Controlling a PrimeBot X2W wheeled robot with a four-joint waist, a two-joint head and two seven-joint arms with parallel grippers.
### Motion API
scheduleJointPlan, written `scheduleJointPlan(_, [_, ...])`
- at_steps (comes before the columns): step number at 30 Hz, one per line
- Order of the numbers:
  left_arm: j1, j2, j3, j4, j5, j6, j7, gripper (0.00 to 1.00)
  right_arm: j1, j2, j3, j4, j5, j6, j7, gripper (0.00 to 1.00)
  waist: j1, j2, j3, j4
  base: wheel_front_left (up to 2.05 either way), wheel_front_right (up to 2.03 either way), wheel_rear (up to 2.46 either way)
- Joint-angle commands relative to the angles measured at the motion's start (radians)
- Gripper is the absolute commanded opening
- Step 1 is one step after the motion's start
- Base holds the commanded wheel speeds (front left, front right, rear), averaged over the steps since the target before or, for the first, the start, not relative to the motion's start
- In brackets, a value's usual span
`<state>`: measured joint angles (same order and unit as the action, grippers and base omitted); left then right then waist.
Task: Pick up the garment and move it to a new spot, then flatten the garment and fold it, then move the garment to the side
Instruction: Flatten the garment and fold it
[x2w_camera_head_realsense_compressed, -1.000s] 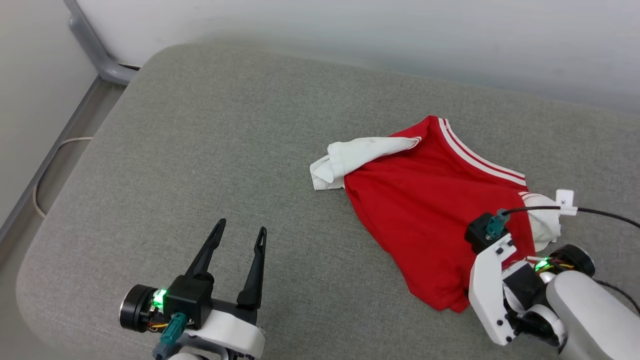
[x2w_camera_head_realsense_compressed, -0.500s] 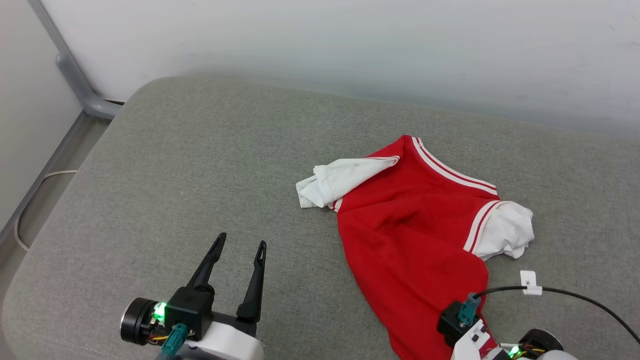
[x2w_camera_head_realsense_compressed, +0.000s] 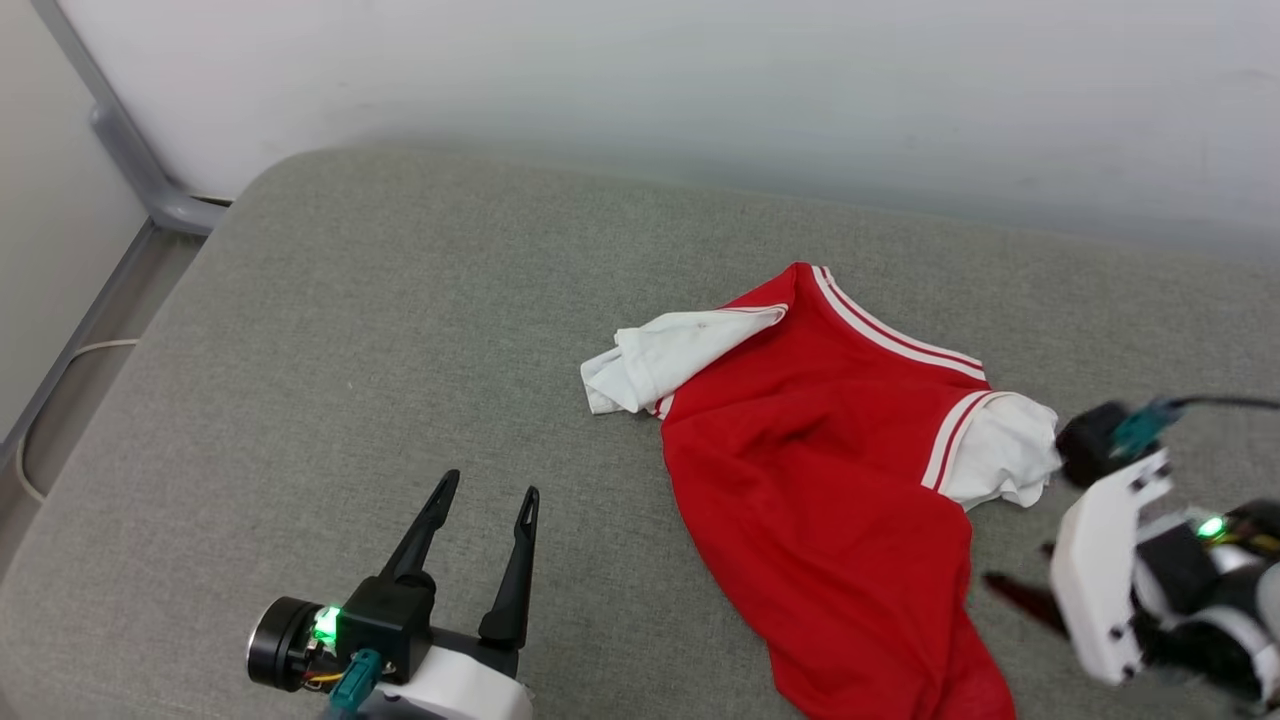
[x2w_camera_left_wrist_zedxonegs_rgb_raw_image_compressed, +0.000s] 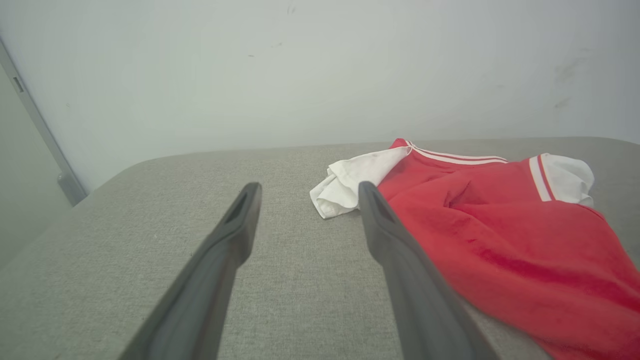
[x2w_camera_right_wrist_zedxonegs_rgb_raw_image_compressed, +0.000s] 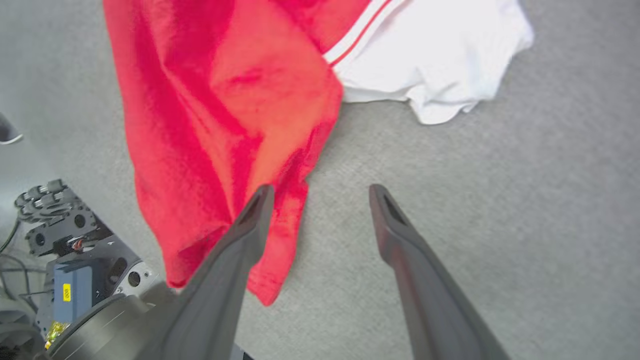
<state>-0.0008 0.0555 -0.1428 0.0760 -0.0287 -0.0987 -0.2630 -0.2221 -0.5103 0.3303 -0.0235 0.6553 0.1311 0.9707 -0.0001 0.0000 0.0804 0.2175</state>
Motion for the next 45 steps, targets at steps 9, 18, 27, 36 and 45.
scheduleJointPlan(9, [-0.043,-0.003,-0.007,-0.004,-0.007,-0.005,-0.003,1.00,-0.172,0.026,-0.106,0.140,-0.158,-0.001,0.057,1.00,0.0001,0.0000,0.068,0.044,0.00,0.00,0.00])
scheduleJointPlan(18, [-0.084,-0.005,-0.018,-0.021,-0.011,0.001,-0.003,1.00,-0.304,0.061,-0.093,0.334,-0.270,-0.001,0.014,1.00,0.0001,0.0000,0.142,0.095,0.00,0.00,0.00])
scheduleJointPlan(27, [-0.098,-0.006,-0.028,-0.017,-0.019,0.017,-0.003,1.00,-0.299,0.084,-0.018,0.481,-0.259,-0.001,-0.040,0.00,0.0001,0.0000,0.161,0.107,0.00,0.00,0.00])
scheduleJointPlan(36, [-0.074,-0.006,-0.018,-0.008,-0.018,0.020,-0.003,1.00,-0.253,-0.043,0.026,0.482,-0.194,-0.001,-0.050,0.00,0.0001,0.0000,0.108,0.058,0.00,0.00,0.00])
scheduleJointPlan(45, [-0.063,-0.006,-0.014,-0.014,-0.017,0.017,-0.003,1.00,-0.157,-0.190,-0.048,0.453,-0.180,-0.001,-0.054,0.00,0.0001,0.0000,0.084,0.031,0.00,0.00,0.00])
